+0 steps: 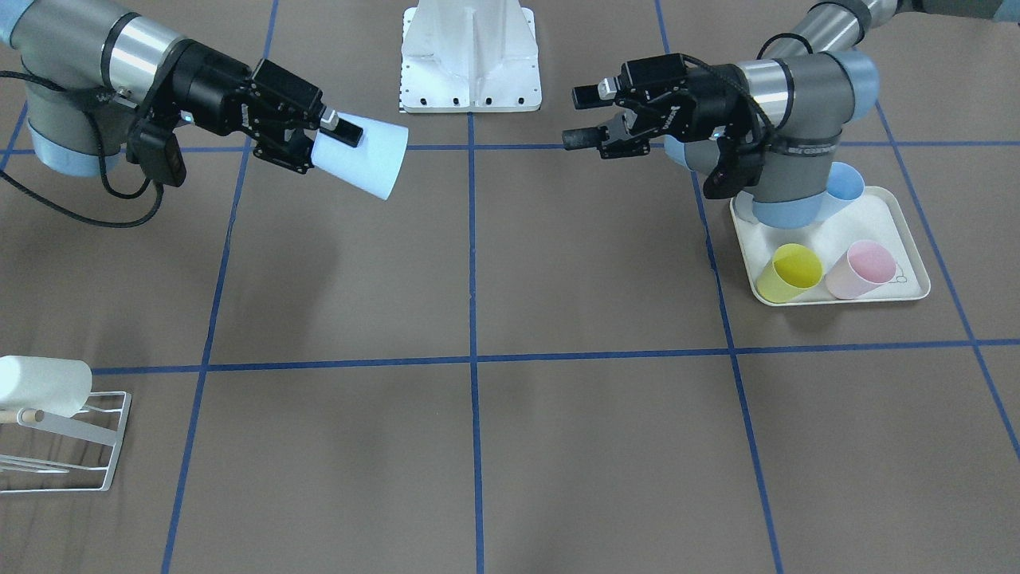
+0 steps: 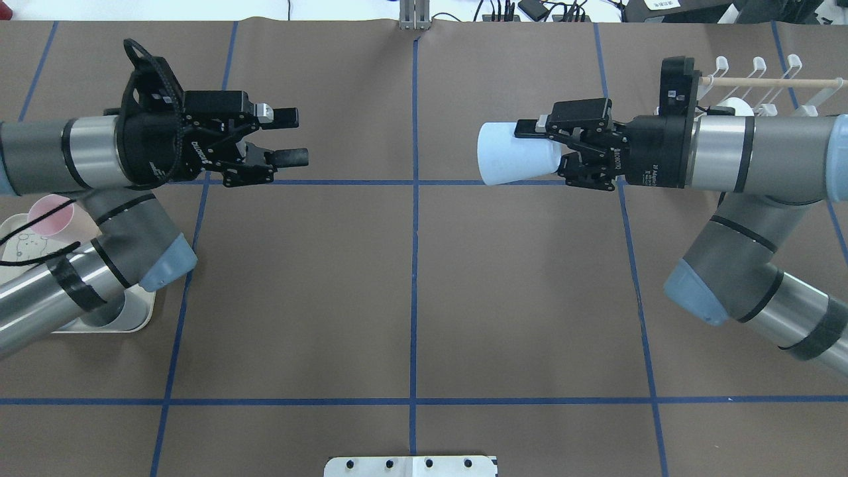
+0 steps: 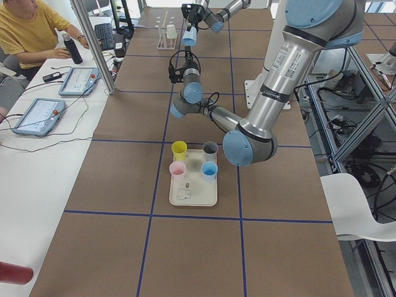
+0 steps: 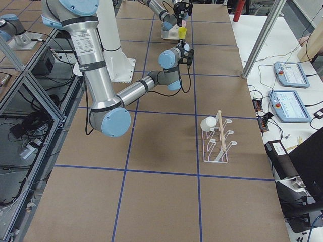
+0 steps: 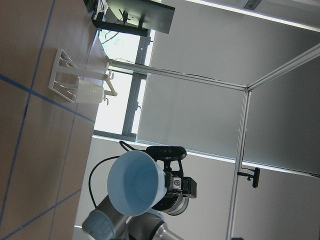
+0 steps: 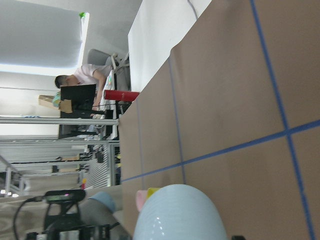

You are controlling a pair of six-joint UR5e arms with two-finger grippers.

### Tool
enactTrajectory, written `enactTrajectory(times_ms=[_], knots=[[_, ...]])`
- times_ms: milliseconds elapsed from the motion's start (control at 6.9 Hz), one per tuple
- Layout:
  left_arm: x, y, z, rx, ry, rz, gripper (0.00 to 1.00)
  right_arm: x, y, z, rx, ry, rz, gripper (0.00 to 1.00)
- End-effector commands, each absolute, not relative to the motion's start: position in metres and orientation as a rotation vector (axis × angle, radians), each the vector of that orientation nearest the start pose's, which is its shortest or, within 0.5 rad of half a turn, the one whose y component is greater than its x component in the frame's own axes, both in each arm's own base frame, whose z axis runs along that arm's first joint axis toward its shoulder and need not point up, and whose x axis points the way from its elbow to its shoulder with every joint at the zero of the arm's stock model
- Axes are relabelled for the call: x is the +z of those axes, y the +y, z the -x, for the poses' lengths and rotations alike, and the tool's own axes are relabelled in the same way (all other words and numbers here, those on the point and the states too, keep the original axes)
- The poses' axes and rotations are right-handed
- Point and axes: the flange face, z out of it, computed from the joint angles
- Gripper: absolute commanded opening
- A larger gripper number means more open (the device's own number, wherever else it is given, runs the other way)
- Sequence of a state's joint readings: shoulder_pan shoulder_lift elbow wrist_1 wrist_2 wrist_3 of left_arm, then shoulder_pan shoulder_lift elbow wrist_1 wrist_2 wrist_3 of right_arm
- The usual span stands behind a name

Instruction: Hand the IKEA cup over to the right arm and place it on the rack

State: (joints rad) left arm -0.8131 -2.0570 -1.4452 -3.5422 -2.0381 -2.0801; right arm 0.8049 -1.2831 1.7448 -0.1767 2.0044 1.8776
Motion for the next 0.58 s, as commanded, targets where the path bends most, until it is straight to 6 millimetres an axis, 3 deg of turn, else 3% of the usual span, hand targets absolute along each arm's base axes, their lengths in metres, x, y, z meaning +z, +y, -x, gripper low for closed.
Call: enactTrajectory(times_ms=[0, 145, 435], knots=[[0.286, -0.507, -0.295, -0.145, 2.011, -0.346, 0.78, 0.318, -0.473, 0.270, 0.364, -1.561, -0.332, 0.00], [0.301, -0.516, -0.281, -0.145, 1.935, -0.437, 0.78, 0.329, -0.487, 0.246, 0.353, -1.400, -0.393, 0.00], [0.329, -0.538, -0.237, -0.139, 1.798, -0.563, 0.78, 0.320, -0.514, 0.182, 0.303, -1.062, -0.418, 0.00]])
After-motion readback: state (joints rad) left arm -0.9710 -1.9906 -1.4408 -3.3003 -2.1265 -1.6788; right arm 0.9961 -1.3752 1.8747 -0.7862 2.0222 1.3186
